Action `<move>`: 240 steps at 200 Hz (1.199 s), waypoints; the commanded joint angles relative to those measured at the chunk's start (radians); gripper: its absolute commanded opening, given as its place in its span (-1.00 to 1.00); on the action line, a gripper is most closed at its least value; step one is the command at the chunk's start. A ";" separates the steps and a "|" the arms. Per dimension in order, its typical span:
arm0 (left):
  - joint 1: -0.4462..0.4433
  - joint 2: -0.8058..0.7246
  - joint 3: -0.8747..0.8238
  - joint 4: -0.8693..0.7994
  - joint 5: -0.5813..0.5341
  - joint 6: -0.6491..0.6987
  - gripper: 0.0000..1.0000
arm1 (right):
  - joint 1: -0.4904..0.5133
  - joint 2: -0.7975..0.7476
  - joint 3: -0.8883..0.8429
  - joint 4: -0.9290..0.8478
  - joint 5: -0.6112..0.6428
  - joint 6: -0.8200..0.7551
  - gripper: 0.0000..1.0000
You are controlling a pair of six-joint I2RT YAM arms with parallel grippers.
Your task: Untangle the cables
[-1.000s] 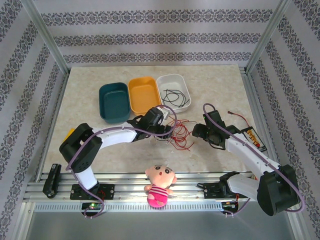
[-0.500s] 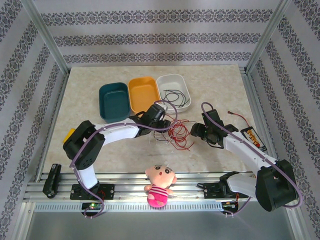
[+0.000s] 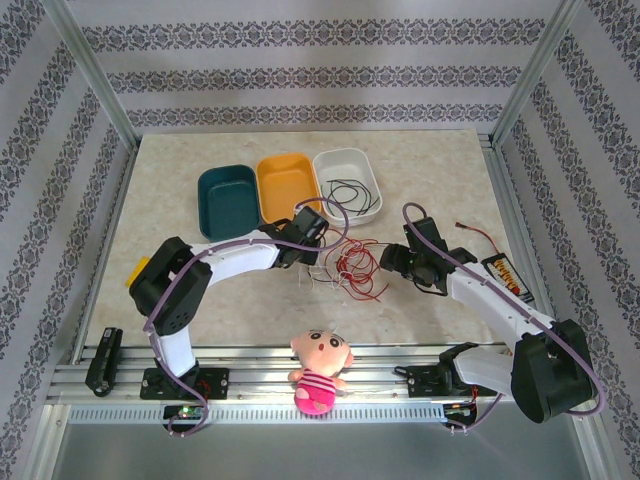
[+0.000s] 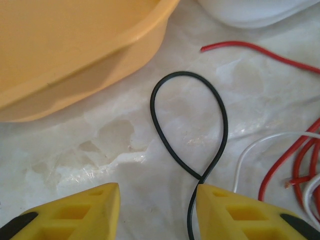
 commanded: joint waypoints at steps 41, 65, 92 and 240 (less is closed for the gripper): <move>-0.015 0.029 -0.027 -0.019 0.145 -0.026 -0.16 | 0.006 -0.013 0.037 0.000 -0.005 0.004 0.51; -0.026 0.018 -0.072 0.078 0.332 -0.032 -0.46 | 0.018 -0.014 0.058 -0.003 -0.001 -0.003 0.50; -0.040 -0.012 -0.117 0.250 0.529 -0.048 -0.59 | 0.053 -0.007 0.092 -0.002 0.027 -0.014 0.50; -0.037 -0.140 -0.025 -0.059 0.049 -0.039 -0.04 | 0.108 -0.055 0.137 -0.025 0.171 -0.035 0.48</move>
